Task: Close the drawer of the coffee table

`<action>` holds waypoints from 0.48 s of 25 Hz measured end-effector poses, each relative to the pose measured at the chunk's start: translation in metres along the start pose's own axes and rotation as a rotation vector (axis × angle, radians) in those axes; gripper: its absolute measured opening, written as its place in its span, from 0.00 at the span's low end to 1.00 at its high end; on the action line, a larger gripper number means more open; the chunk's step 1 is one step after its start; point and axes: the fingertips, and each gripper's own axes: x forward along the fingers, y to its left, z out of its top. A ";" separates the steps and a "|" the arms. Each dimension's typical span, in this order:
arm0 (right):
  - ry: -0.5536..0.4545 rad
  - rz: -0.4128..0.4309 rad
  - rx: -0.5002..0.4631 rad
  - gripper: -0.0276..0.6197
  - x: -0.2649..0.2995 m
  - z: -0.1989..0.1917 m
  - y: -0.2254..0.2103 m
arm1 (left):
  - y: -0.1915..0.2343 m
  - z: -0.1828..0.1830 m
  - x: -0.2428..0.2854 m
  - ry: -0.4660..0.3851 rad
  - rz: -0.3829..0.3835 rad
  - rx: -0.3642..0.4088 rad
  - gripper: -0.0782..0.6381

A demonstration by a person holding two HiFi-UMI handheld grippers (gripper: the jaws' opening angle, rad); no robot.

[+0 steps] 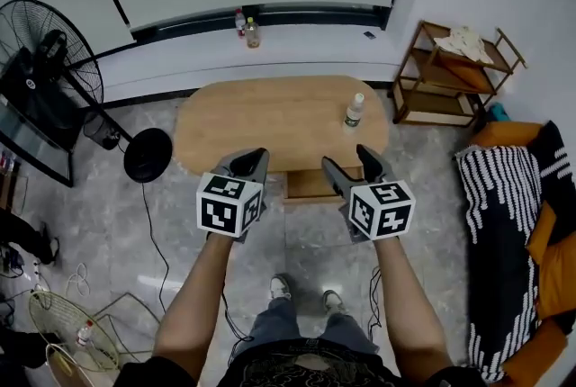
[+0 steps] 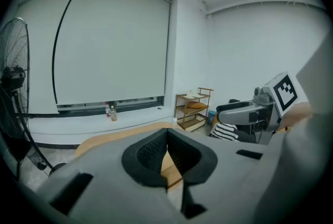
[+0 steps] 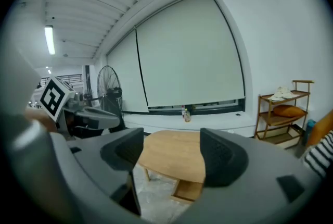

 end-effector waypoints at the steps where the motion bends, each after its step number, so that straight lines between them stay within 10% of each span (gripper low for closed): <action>1: -0.001 -0.015 0.015 0.54 0.003 -0.001 0.000 | 0.003 -0.001 0.004 0.004 -0.019 0.004 0.11; 12: 0.007 -0.085 0.146 0.54 0.007 -0.047 -0.018 | 0.002 -0.049 0.035 0.035 -0.124 -0.024 0.11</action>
